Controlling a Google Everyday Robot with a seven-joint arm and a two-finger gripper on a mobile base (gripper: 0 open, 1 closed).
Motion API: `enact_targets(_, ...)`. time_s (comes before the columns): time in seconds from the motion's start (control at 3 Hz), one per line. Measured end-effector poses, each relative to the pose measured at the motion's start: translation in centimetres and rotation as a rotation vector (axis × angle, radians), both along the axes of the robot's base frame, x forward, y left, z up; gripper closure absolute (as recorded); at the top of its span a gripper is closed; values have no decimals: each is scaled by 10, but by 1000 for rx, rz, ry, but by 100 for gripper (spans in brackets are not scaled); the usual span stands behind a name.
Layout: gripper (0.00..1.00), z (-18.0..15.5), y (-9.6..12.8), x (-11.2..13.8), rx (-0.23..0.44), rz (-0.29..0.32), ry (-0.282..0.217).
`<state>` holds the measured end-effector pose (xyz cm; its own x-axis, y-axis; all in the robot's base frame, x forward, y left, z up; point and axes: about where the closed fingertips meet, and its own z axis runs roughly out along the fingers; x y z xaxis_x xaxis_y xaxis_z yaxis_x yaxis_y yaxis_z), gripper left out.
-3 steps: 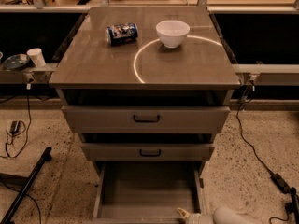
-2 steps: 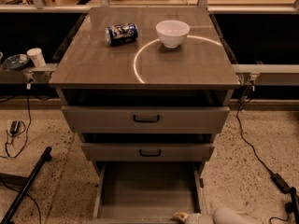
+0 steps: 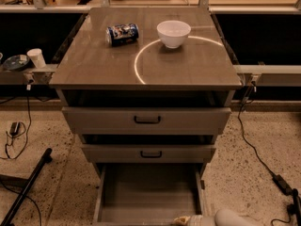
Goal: Close bottom drawer
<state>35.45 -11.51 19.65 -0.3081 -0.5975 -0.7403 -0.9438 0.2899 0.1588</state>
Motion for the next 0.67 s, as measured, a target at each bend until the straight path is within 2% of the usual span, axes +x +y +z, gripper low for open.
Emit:
enact_targets(0.33, 100, -1, 1, 0, 3, 0, -1)
enact_targets(0.67, 100, -2, 2, 3, 7, 3, -5)
